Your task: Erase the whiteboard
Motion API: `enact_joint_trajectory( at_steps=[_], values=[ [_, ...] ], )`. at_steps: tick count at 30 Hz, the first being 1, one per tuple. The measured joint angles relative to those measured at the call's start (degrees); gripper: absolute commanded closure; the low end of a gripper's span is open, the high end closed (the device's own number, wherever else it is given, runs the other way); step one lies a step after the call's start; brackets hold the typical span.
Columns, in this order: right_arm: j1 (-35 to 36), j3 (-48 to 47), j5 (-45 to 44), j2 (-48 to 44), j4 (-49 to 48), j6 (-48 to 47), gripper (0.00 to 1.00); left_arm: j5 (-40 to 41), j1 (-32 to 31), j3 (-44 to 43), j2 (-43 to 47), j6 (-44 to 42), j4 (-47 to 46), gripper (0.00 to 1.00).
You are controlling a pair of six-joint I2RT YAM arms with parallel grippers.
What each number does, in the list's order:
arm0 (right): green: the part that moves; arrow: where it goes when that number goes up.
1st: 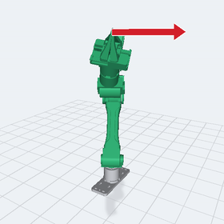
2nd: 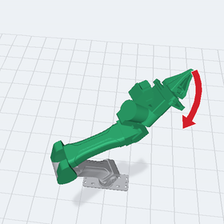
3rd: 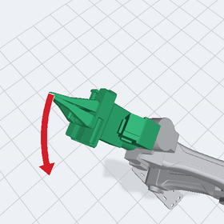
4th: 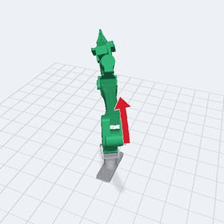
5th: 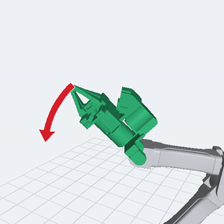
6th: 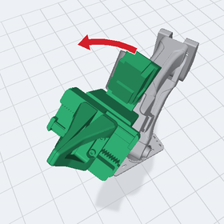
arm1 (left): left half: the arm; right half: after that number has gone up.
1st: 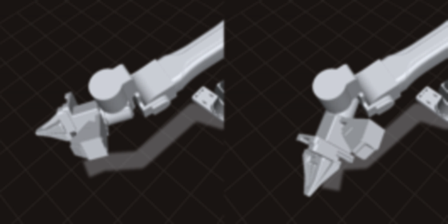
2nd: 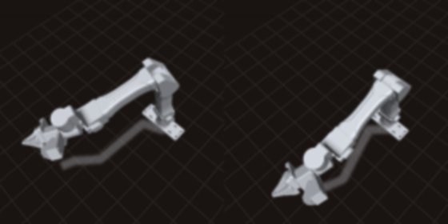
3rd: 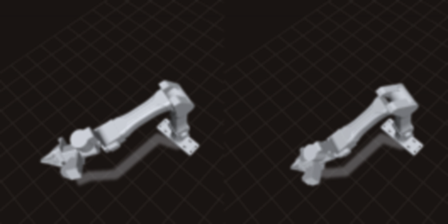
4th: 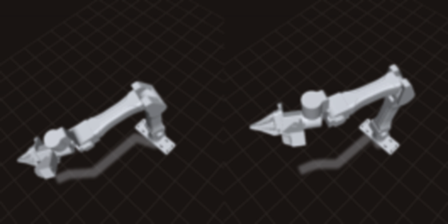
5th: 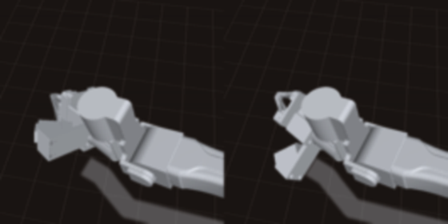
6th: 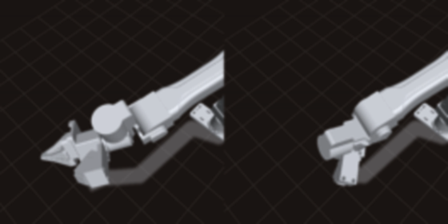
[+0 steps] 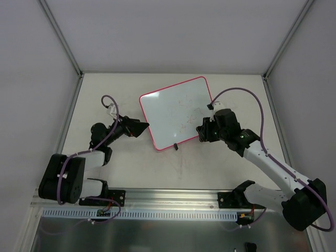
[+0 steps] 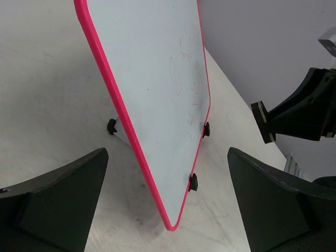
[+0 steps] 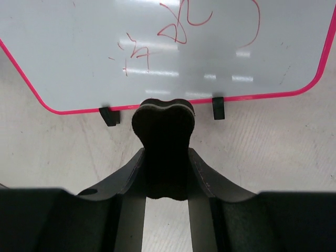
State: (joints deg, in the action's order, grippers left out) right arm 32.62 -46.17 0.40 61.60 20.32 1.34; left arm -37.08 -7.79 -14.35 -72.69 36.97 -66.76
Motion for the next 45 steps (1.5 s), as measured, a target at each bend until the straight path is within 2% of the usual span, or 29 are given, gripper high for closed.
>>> enact_joint_trajectory(
  at_steps=[5,14,22,23,25,30,34,40,45],
  values=[
    [0.1,-2.5,0.5,0.5,-0.4,-1.0,1.0,-2.0,0.0,-4.0,-9.4,1.8,-4.4,0.04],
    [0.5,-6.3,0.8,4.2,-1.5,-2.6,1.0,-6.0,0.0,-9.6,-22.4,6.0,-5.4,0.1],
    [1.0,-7.2,1.5,7.5,-4.2,-3.4,1.0,-9.5,0.0,-12.6,-25.7,8.7,-5.9,0.17],
    [1.1,-7.4,1.6,8.2,-4.9,-3.5,1.0,-9.8,0.0,-13.0,-26.1,9.0,-6.0,0.22],
    [1.4,-7.9,1.6,9.8,-6.0,-3.6,1.0,-10.5,0.0,-13.5,-26.8,9.4,-6.1,0.26],
    [2.2,-9.8,1.6,13.9,-8.8,-3.9,1.0,-11.1,0.0,-14.6,-28.6,9.9,-6.3,0.28],
    [3.0,-11.3,1.6,16.5,-12.0,-4.5,1.0,-11.8,0.0,-14.8,-28.8,10.0,-6.3,0.34],
    [4.9,-13.3,1.3,21.1,-16.8,-6.0,1.0,-12.4,-0.1,-15.4,-28.9,10.0,-6.4,0.36],
    [6.9,-14.3,-0.7,24.3,-20.1,-7.8,1.0,-13.2,-0.3,-15.4,-28.9,9.6,-6.4,0.46]
  ],
)
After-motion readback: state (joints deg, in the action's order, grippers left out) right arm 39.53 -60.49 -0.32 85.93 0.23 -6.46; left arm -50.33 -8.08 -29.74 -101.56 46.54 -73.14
